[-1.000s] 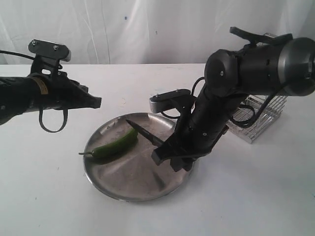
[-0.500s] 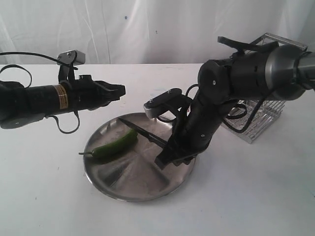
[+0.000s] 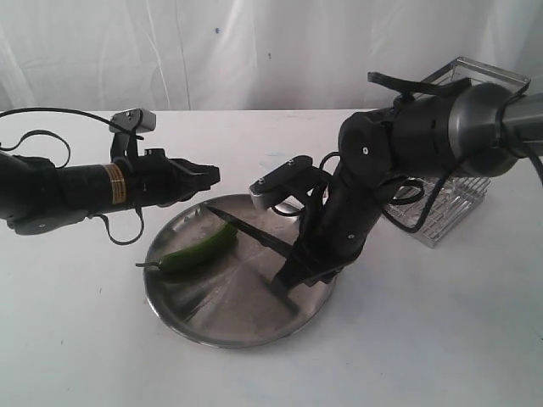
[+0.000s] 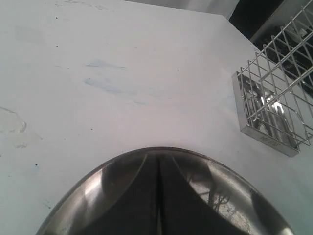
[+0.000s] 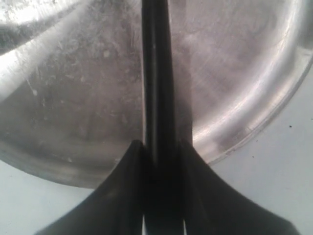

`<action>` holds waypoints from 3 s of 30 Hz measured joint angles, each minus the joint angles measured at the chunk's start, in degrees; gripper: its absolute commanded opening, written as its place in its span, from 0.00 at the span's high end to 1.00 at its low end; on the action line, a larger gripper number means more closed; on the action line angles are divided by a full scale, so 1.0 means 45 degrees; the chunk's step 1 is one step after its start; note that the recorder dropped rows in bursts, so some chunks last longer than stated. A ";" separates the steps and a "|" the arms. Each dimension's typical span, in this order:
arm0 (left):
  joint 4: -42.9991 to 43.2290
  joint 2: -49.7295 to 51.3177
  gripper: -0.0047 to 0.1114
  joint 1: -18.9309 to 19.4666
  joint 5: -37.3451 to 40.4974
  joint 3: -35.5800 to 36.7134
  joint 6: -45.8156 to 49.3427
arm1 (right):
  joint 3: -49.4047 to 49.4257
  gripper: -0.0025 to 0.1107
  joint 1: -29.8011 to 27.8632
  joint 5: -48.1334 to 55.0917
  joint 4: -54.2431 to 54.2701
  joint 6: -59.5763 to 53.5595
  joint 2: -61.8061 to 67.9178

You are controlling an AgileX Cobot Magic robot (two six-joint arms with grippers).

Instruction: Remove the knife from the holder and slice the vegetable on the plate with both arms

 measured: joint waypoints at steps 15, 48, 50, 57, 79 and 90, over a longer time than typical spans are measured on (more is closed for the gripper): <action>-0.0539 0.0173 0.96 0.0000 -0.0098 0.0000 0.0432 | 0.0000 0.98 0.0000 -0.0030 0.0000 0.0000 0.0124; 0.0611 0.1494 0.96 -0.0598 0.1594 -0.1109 -0.1604 | 0.0000 0.98 0.0000 0.0017 0.0025 0.0026 0.0124; 0.0767 0.1494 0.96 -0.0676 0.2238 -0.1137 -0.2230 | 0.0000 0.98 0.0000 0.0017 0.0025 0.0026 0.0124; 0.1653 0.1449 0.96 -0.0727 0.3847 -0.1180 -0.3833 | 0.0000 0.98 0.0030 0.0126 0.0025 -0.0019 0.0124; 0.1984 0.1449 0.96 -0.0727 0.3214 -0.1212 -0.4535 | 0.0000 0.98 0.0059 0.0317 0.0158 0.0113 0.0580; 0.1955 0.1495 0.96 -0.0727 0.1215 -0.1187 -0.3724 | 0.0000 0.98 0.0059 0.0495 0.0697 0.0273 0.0599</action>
